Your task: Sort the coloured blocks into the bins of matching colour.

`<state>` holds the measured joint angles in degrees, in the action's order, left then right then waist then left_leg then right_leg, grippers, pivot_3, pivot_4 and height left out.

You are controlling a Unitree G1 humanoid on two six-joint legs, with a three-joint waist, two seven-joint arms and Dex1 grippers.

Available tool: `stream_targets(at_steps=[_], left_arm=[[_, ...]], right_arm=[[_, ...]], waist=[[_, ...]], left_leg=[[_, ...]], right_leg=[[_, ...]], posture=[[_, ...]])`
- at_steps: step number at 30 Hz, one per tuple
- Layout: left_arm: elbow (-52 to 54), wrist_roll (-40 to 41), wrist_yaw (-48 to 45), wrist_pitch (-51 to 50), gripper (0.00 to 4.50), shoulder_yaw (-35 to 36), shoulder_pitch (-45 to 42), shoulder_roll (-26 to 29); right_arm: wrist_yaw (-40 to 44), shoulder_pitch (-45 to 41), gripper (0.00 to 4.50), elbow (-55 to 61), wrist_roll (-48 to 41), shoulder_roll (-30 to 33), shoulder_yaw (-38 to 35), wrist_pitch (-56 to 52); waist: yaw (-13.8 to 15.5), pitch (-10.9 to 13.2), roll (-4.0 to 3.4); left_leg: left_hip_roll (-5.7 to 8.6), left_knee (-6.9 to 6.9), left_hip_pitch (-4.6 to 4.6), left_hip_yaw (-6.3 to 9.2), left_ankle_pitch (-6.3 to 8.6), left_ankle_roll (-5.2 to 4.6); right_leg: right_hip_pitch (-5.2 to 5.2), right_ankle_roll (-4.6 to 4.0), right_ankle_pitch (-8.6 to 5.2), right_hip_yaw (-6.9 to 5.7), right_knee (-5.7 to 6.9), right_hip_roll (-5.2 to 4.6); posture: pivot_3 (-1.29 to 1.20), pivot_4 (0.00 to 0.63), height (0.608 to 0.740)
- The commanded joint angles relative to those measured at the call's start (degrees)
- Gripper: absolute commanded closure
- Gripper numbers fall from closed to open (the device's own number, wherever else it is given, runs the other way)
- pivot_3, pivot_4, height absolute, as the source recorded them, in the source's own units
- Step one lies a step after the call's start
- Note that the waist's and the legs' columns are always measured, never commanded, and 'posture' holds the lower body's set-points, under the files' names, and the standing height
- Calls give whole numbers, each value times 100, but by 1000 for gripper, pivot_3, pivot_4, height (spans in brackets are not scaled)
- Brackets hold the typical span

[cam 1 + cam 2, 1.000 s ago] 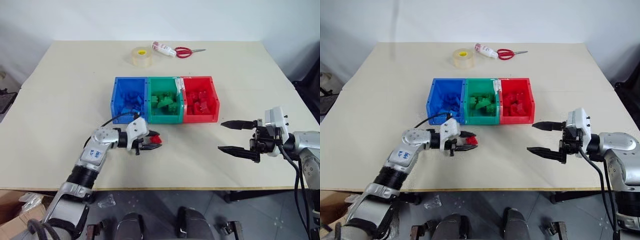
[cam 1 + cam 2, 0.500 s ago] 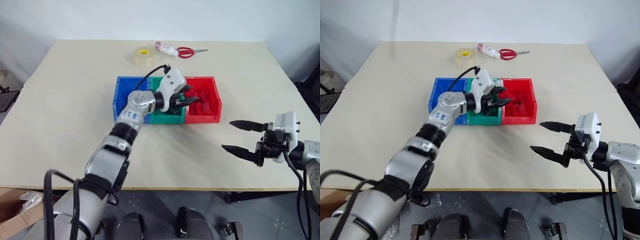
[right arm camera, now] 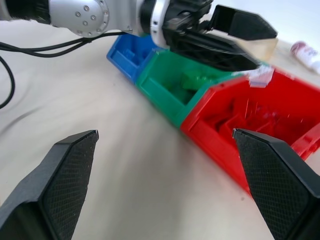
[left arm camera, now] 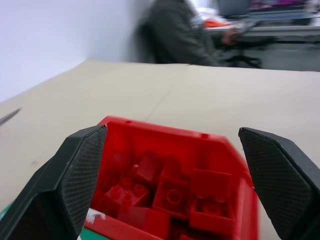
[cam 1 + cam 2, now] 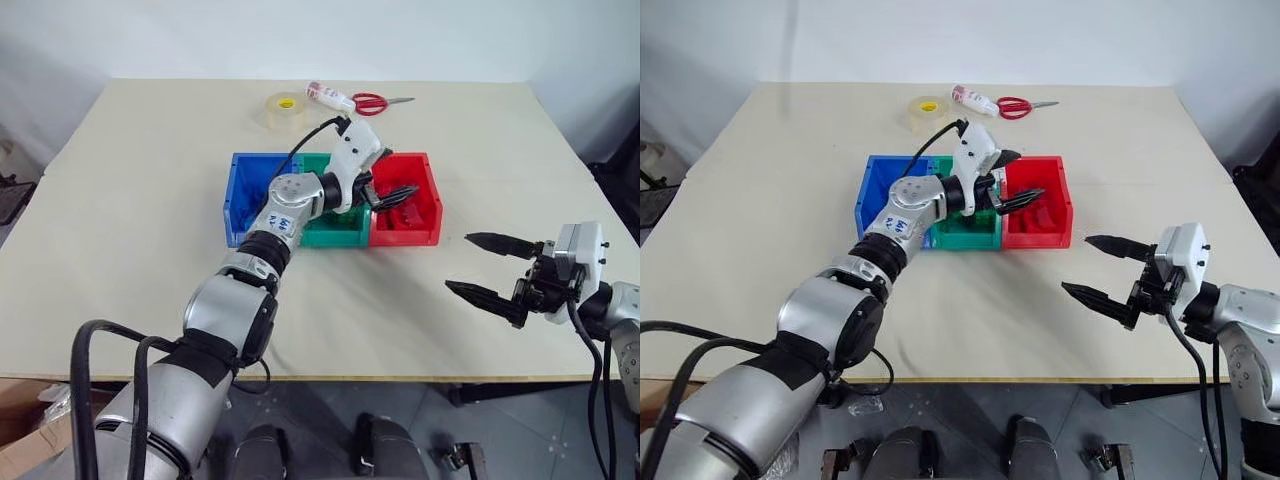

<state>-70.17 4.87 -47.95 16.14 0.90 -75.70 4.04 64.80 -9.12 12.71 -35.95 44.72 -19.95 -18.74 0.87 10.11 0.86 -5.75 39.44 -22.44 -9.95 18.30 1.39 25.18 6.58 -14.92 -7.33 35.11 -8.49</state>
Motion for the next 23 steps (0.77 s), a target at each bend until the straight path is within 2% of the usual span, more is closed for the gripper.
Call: stream_targets(at_steps=[1,5,10,14,18,23], left_arm=[[786,433,-944,-68,14,266,429,478],[2596,1059,-2275,-679,14,387,1774,1433],[4354,1256,-2505,-1572,14,485,3323,2645],[5366,1512,-2287,-2192,14,976,4585,3443],[5824,1684,-1976,-2512,14,1319,5230,3694],[6259,1948,-1737,-2721,14,1512,5574,3685]], right_arm=[[350,-268,0,-308,51,233,131,152],[975,-752,0,-1084,410,513,564,426],[1529,-1498,0,-2066,767,558,1042,783],[1837,-2150,0,-2947,1077,472,1376,1114],[2076,-2535,0,-3530,1269,383,1561,1338],[2263,-2828,0,-3965,1406,311,1688,1504]], waist=[[-45,-2,-3],[-157,-3,-6],[-231,-2,-5],[-239,-2,-5],[-210,-1,-5],[-212,-1,-5]], left_leg=[[-1,0,0,1,0,0],[1,-12,10,-1,-1,1],[1,-14,10,0,-2,4],[0,-10,11,-2,-2,3],[-2,-9,11,-1,-2,3],[-2,-6,10,-2,-2,3]], right_leg=[[0,0,0,0,3,0],[3,0,0,7,38,1],[7,-1,-1,9,42,1],[6,-1,-1,13,45,0],[6,-1,-1,10,48,-1],[7,-2,-1,11,51,-1]], posture=[[0,150,740],[0,150,740],[0,150,740],[0,150,740],[0,150,740],[0,150,740]])
